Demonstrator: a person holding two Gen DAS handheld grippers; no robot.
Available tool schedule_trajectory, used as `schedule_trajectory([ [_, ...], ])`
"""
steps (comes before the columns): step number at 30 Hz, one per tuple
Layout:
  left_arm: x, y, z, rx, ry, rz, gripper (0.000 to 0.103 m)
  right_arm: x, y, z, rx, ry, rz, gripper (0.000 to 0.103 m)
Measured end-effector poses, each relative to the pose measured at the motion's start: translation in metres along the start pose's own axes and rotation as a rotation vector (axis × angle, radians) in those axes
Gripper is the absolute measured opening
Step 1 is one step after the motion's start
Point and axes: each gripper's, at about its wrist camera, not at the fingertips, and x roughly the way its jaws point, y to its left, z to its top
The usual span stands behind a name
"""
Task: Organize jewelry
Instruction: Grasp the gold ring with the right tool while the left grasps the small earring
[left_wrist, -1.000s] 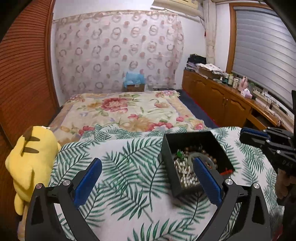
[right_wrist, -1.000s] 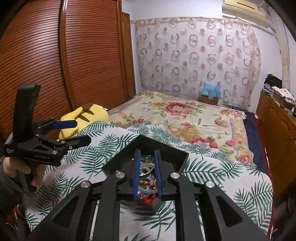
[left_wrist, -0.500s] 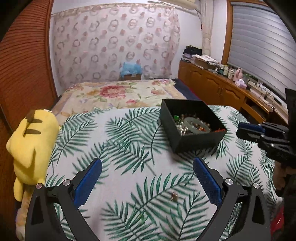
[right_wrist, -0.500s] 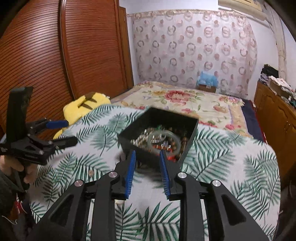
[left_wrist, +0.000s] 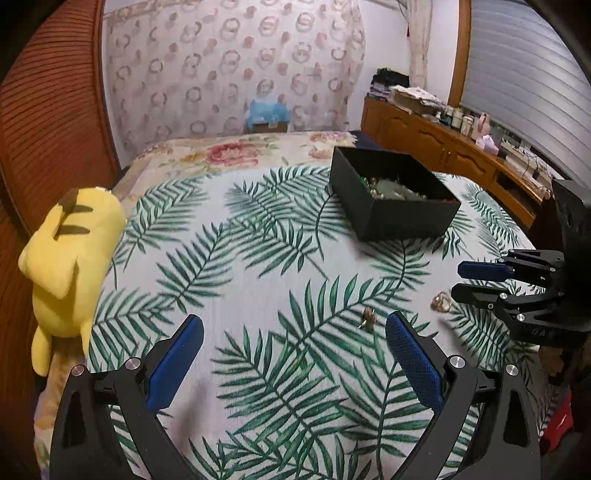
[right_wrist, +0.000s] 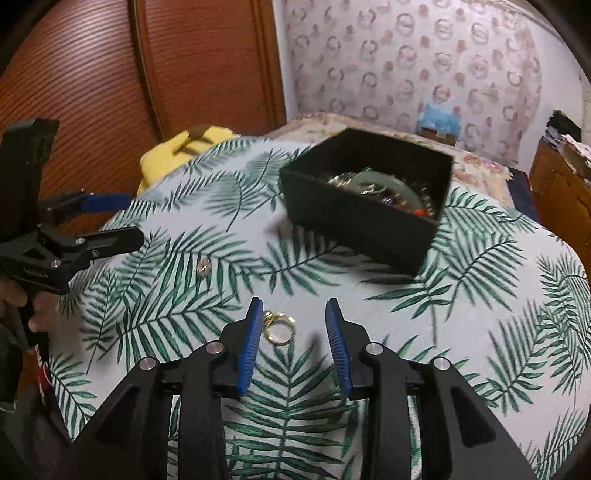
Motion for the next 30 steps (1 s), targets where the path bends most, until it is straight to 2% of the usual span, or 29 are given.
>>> schedule_trajectory([
  [10,0.010,-0.007,-0.008,0.018,0.041,-0.040,0.095,0.015,0.017,-0.001,-0.075,0.059,-0.016,0.037],
  [11,0.011,-0.008,-0.009,0.023,0.041,-0.040,0.095,0.015,0.018,-0.001,-0.086,0.062,-0.023,0.036],
  [13,0.012,-0.011,-0.009,0.030,0.039,-0.042,0.095,0.016,0.022,-0.001,-0.116,0.061,-0.048,0.024],
  [16,0.015,-0.015,-0.009,0.034,0.048,-0.060,0.095,0.014,0.020,-0.001,-0.109,0.065,-0.036,0.022],
  [17,0.016,-0.017,-0.009,0.039,0.049,-0.065,0.093,0.013,0.020,-0.001,-0.112,0.063,-0.039,0.022],
  [26,0.036,-0.040,-0.006,0.095,0.097,-0.103,0.049,-0.015,0.012,-0.006,-0.074,0.017,-0.044,0.022],
  [30,0.042,-0.049,-0.004,0.130,0.097,-0.081,0.039,-0.020,0.008,-0.007,-0.065,0.012,-0.050,0.022],
])
